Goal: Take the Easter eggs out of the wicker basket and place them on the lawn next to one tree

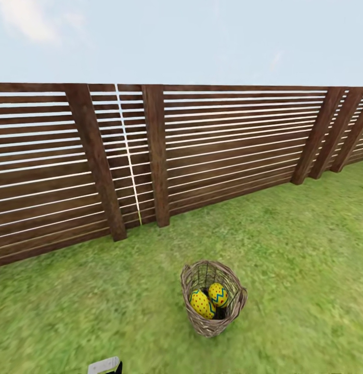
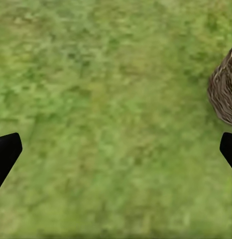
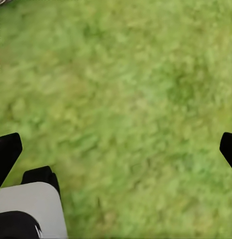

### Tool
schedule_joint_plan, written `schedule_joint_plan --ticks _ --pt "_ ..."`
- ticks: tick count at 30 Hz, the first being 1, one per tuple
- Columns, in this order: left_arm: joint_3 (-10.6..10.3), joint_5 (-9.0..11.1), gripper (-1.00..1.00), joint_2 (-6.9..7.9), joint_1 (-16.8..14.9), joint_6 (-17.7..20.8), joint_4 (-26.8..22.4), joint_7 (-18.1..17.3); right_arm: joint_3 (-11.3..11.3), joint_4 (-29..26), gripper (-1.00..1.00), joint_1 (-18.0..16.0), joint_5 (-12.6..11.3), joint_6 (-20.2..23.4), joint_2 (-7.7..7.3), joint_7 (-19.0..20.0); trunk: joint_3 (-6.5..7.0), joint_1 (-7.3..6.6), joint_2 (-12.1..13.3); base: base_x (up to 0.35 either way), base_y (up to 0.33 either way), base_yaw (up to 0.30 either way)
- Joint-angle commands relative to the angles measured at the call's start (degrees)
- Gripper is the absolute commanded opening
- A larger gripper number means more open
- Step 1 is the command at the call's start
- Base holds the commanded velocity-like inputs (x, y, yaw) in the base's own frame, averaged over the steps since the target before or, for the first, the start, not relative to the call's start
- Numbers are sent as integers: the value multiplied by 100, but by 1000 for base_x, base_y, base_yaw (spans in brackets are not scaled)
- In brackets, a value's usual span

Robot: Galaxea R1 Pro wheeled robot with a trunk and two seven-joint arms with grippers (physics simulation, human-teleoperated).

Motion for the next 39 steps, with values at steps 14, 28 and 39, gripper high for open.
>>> schedule_joint_plan --ticks 14,28,39 --pt "-27 -463 100 -385 -604 1839 -1224 35 -8 -44 100 -183 7 409 -9 -48 -17 0 -3 0 0 0" --pt "-513 -543 100 -689 -2655 4232 -1500 268 -8 -3352 100 -2228 20 5537 -15 -39 -17 0 -3 0 0 0" --pt "-1712 -496 100 -705 -2735 4419 -1083 666 -77 -3522 100 -2366 -4 6175 3 4 -17 0 -3 0 0 0"
